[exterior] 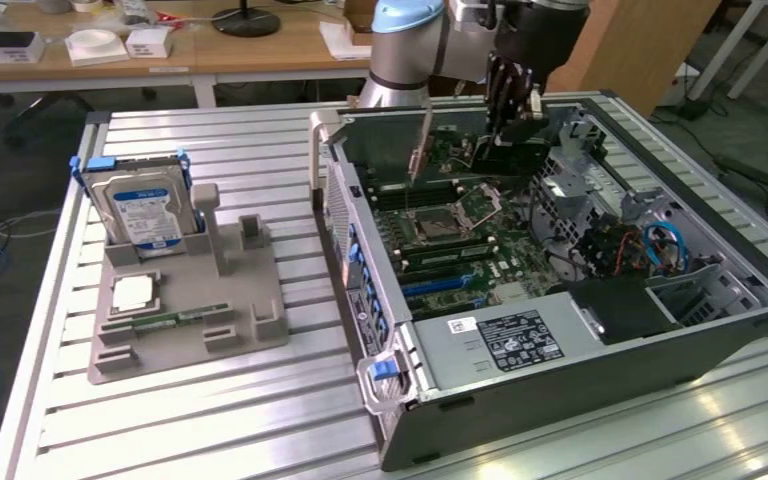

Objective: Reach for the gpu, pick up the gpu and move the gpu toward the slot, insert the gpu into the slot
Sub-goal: 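Insert the gpu into the slot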

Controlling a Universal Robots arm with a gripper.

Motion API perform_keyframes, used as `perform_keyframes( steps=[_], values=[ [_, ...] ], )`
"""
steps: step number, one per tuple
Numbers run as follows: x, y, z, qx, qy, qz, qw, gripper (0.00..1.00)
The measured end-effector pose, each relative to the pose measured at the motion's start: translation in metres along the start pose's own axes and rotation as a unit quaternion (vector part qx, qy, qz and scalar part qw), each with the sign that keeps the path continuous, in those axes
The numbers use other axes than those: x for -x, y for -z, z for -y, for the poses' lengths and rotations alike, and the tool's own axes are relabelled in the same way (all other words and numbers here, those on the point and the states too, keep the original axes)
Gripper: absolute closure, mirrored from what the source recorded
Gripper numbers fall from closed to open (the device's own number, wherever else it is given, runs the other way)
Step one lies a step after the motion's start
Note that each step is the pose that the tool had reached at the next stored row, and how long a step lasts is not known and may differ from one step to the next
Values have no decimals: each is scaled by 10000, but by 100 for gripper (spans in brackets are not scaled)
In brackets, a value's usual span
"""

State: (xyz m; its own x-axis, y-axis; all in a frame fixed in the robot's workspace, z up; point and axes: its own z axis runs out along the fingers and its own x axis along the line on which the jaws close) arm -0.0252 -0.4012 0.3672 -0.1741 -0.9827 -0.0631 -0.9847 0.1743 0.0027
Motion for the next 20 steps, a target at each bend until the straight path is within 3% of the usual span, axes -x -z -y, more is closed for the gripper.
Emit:
perform_keyframes(
  steps=[6,11,13,20],
  values=[
    [-35,-35,6,-38,217,10,9998,74],
    [-52,-55,9,-125,402,25,9991,74],
    [-61,-66,11,-147,478,30,9987,74],
    [-120,-118,11,-150,619,34,9980,74]
  ],
)
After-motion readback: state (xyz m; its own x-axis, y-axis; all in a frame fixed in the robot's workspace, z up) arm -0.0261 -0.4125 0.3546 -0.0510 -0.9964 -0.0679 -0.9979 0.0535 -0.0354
